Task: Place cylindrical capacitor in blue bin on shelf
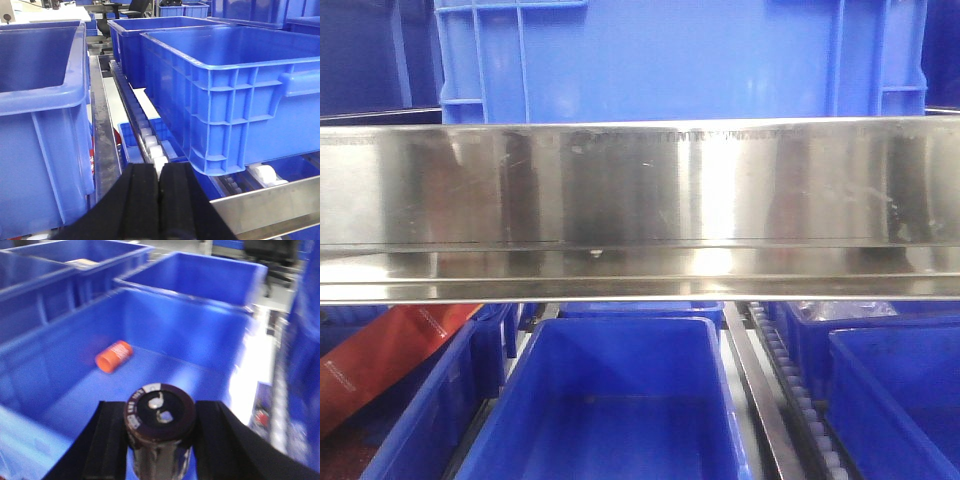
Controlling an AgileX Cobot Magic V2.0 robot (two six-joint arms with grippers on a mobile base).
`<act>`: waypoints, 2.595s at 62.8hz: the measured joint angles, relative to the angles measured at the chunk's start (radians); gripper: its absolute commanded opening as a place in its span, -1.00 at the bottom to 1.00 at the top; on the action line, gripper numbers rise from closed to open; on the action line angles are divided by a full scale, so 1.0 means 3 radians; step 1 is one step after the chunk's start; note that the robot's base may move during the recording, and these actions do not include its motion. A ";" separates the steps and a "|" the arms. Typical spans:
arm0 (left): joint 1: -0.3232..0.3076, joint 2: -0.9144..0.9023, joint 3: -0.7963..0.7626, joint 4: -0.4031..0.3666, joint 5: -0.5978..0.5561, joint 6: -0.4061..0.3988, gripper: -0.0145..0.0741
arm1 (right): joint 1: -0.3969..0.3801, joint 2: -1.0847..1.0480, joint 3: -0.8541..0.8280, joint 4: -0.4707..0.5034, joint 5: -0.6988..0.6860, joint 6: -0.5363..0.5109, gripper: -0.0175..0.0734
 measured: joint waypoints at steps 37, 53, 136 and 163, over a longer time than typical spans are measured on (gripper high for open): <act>0.0013 0.0000 0.0000 -0.0005 0.0014 0.0000 -0.92 | 0.0282 0.1945 -0.1237 -0.0058 0.0443 -0.0041 -0.97; 0.0013 0.0000 0.0000 -0.0005 0.0014 0.0000 -0.92 | 0.0282 0.2260 -0.1237 -0.0070 0.0635 -0.0041 -0.97; 0.0013 0.0000 0.0000 -0.0005 0.0014 -0.0006 -0.92 | 0.0282 -0.0032 -0.0638 -0.0540 0.0738 0.0132 -0.96; 0.0013 0.0000 0.0000 -0.0005 0.0014 -0.0006 -0.92 | 0.0282 -0.1597 0.1427 -0.0553 -0.0227 0.0139 -0.96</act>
